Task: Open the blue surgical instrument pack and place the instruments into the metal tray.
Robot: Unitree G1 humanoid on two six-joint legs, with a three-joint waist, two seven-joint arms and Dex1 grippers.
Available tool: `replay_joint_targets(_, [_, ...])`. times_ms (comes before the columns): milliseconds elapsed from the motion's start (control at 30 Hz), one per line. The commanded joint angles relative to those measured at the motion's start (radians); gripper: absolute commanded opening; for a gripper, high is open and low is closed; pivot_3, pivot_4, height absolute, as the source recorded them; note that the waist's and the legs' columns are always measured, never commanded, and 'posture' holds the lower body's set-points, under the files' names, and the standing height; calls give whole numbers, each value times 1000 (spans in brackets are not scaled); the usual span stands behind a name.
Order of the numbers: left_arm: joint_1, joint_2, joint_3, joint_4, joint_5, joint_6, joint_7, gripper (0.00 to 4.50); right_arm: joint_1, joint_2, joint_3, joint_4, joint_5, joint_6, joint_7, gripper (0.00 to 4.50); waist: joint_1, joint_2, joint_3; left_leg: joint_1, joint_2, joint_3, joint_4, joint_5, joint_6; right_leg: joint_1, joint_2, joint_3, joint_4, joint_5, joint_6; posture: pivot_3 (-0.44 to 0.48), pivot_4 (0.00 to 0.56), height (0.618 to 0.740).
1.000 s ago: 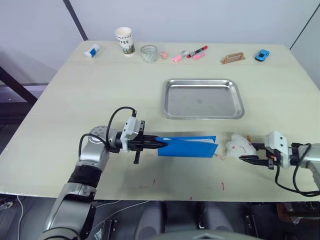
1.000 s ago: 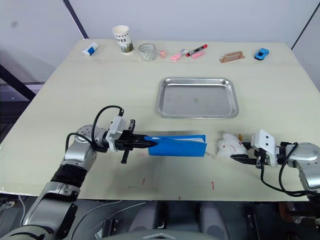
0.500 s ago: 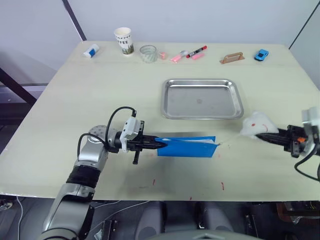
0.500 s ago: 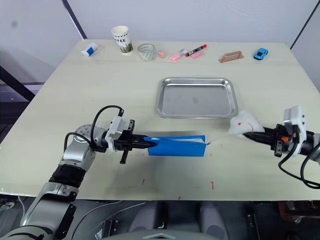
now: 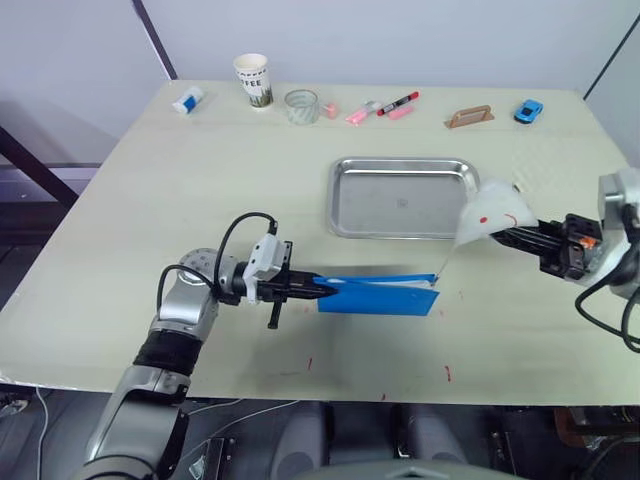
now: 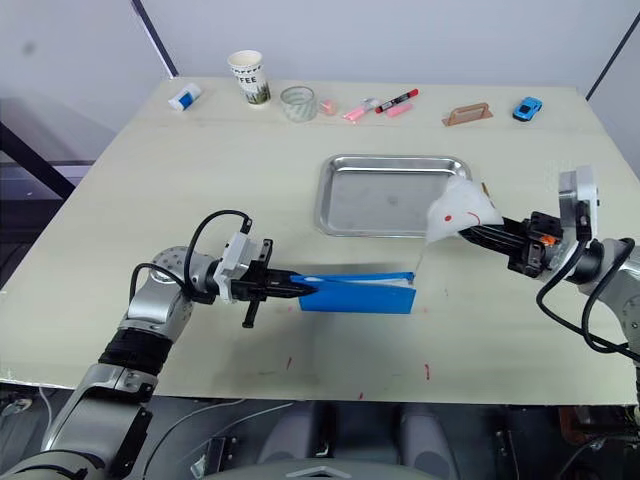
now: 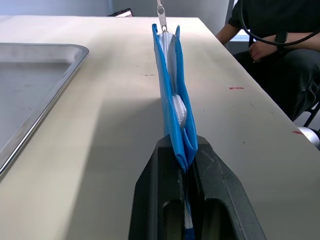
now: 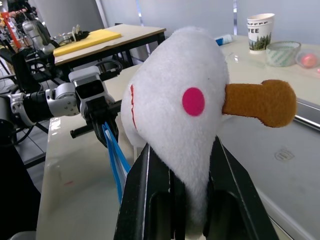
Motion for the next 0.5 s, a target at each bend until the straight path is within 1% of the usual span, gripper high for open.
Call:
replay_joint_targets(33, [12, -1, -31, 8, 53, -4, -4, 0, -63, 24, 28, -71, 31, 13, -36, 15, -1, 0, 0, 0, 0, 0, 0, 0, 0, 0, 0, 0, 0, 0, 0, 0, 150, 740])
replay_joint_targets(167, [4, -7, -31, 14, 57, -7, -1, 0, -120, 72, 61, -77, 49, 37, -75, 15, 6, 0, 0, -1, 0, -1, 0, 0, 0, 0, 0, -1, 0, 0, 0, 0, 150, 740])
replay_joint_targets(300, [4, -7, -31, 14, 60, -9, -3, 0, -156, 81, 144, -85, -35, 24, -63, 15, 4, 0, 0, -1, -1, -1, 0, 0, 0, 0, 0, 0, 0, 0, 0, 0, 150, 740])
replay_joint_targets(500, [-2, -10, -31, 23, 62, -11, -5, 0, -228, 143, 258, -82, -159, -20, -97, 15, 2, 0, 0, -1, -1, -2, 0, 0, 0, 0, 0, -1, 0, 0, 0, 0, 150, 740])
